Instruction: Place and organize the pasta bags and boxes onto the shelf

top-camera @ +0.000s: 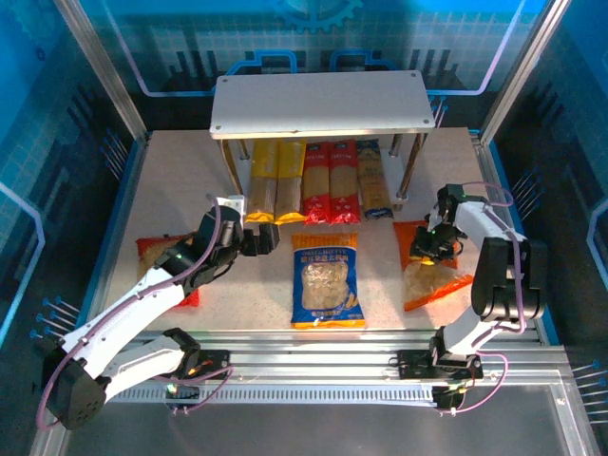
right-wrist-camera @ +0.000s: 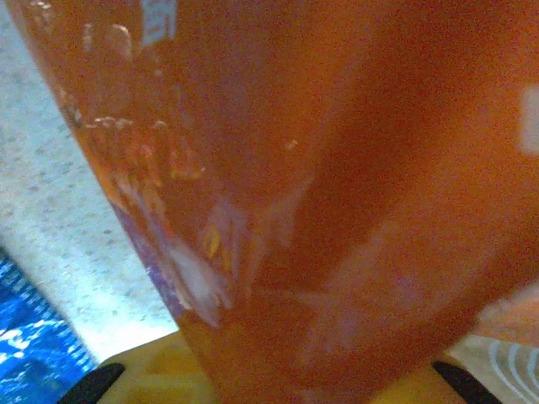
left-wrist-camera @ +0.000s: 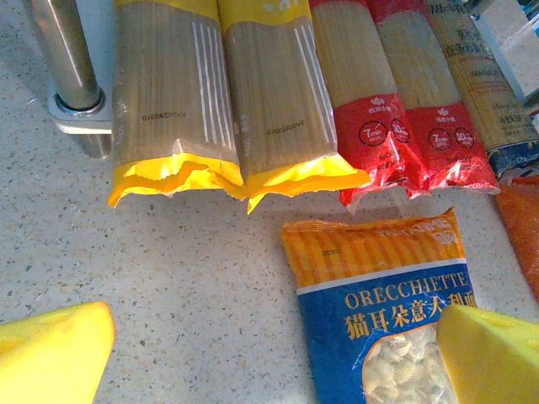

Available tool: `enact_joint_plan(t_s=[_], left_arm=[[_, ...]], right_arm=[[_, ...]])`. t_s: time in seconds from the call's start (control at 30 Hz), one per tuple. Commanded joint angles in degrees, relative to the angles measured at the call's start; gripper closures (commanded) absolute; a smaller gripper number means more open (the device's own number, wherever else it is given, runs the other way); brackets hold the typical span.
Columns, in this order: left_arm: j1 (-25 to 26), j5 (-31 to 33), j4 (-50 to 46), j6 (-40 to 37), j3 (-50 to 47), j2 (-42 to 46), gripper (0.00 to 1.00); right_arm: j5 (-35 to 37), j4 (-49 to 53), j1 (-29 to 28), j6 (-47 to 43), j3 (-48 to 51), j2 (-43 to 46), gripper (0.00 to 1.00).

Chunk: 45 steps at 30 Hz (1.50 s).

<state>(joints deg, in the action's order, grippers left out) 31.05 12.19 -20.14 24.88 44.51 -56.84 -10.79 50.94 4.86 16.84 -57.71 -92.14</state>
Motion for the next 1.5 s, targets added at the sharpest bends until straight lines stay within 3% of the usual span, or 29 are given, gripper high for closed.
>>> enact_joint_plan(t_s=[0.0,0.07,0.13,0.4,0.63,0.73,1.13,1.3,1.47], left_arm=[[-0.5,0.7,-0.3,-1.4,-0.8,1.5,0.01],[-0.5,0.7,-0.4,-1.4,-0.9,1.8,0.01],[-0.5,0.8,-0.5,-1.3,-1.1,1.8,0.01],[-0.5,0.2,0.2,-1.1,-1.0,1.1,0.01],[-0.6,-1.1,0.9,-0.8,-0.6,0.3,0.01],[-0.6,-0.7,0.4,-0.9,-0.6,0.9,0.01],[-0.6,0.0,-0.2,-1.0,-0.7,1.8,0.01],[-0.6,0.4,-0.8,-1.0,-0.5,2.2,0.01],[-0.6,0.7,-1.1,-1.0,-0.1,2.2,0.01]], right_arm=[[-3.2,0.3,-0.6,1.7,-0.2,2.0,0.67],[-0.7,1.2,-0.7,1.6,-1.3,2.8,0.58],[2.3,2.7,-0.6,1.2,-2.2,4.2,0.4],[17.2,9.8,-4.2,-0.6,-5.0,11.4,0.15],[23.5,12.3,-10.0,1.2,-6.3,5.1,0.09],[23.4,11.1,-10.3,2.0,-5.5,2.9,0.05],[21.8,5.9,-10.1,2.0,-4.2,-4.5,0.04],[20.4,3.5,-8.5,1.8,-2.9,-6.9,0.06],[19.1,2.0,-6.9,1.2,-1.4,-7.9,0.17]])
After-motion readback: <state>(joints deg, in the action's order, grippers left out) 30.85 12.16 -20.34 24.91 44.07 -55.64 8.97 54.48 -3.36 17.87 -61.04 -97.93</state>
